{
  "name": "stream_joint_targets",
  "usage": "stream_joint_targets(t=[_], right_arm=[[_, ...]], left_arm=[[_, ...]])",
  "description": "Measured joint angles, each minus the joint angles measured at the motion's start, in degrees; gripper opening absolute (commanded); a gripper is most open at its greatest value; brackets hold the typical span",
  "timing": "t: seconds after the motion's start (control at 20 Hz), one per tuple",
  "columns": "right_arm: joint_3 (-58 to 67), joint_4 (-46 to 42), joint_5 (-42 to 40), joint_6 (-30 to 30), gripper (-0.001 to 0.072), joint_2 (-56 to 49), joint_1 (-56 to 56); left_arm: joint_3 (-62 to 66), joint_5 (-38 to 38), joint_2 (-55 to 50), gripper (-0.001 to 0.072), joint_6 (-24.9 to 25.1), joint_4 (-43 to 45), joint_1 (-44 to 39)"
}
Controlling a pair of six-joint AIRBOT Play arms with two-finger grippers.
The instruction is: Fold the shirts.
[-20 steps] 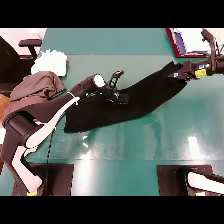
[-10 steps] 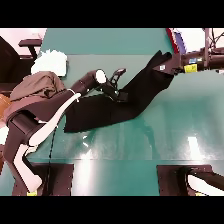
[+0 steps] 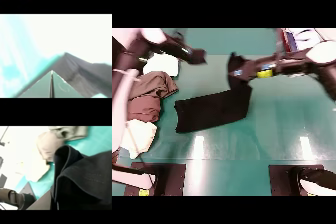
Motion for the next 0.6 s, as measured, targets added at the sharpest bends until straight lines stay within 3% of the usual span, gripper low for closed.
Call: stream_joint_targets(t=[0.05, 0.15, 0.2, 0.35, 0.6], right_arm=[[1.7, 0.9, -2.1, -1.1, 0.0080, -3.1, 3.7], [6.3, 2.1, -5.8, -2.5, 0.0427, -10.0, 10.4], [8.9, 2.4, -6.7, -3.0, 0.0455, -13.5, 13.0], [16.7, 2.8, -3.9, -3.7, 0.0450, -22.4, 17.6], [18.7, -3.4, 4.1, -2.4, 0.0449, -25.0, 14.1]], left_arm=[[0.1, -0.2, 2.8, 0.0021, 0.0, 0.8, 2.5], [0.3, -0.9, 7.5, 0.0021, 0.0, 2.1, 6.8], [0.3, -1.4, 9.4, 0.0020, 0.0, 2.8, 8.7], [0.4, -4.1, 13.6, 0.0020, 0.0, 3.9, 13.1], [0.4, -8.0, 15.9, 0.0020, 0.0, 4.7, 16.2]])
